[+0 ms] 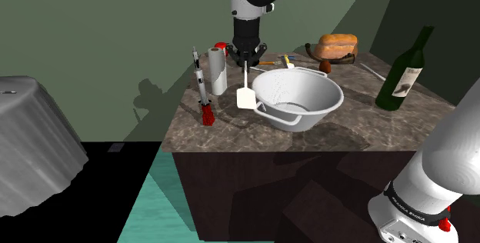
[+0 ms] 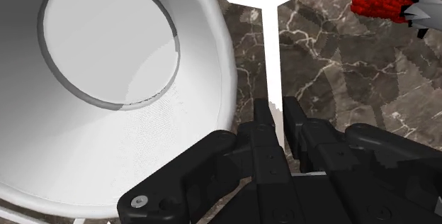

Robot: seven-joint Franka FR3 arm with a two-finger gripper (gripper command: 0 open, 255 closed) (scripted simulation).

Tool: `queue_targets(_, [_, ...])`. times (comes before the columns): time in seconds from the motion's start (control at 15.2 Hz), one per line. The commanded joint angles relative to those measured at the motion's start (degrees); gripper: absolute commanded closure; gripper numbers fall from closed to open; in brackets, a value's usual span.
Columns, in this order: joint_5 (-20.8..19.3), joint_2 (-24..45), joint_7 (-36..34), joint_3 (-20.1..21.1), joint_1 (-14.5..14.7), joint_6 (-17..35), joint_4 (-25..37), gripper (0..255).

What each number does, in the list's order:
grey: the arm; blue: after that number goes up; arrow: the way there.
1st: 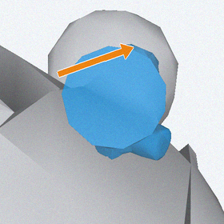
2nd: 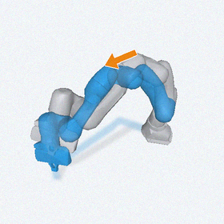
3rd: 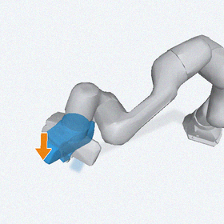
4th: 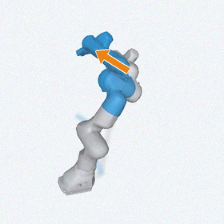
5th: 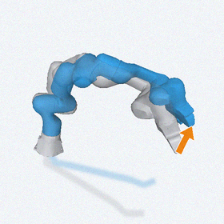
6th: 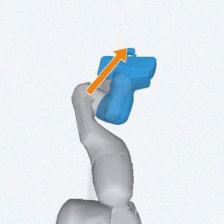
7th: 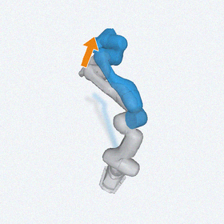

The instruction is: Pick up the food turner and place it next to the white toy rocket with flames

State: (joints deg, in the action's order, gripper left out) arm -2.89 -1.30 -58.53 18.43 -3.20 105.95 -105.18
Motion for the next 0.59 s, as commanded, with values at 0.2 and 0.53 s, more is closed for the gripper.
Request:
queue_targets(0.2, [-0.19, 0.34, -0.36, 0.06, 0.05, 3.97, -3.63, 255])
queue_targets(0.53, [-0.5, 0.99, -0.72, 0.09, 0.07, 7.71, -6.77, 255])
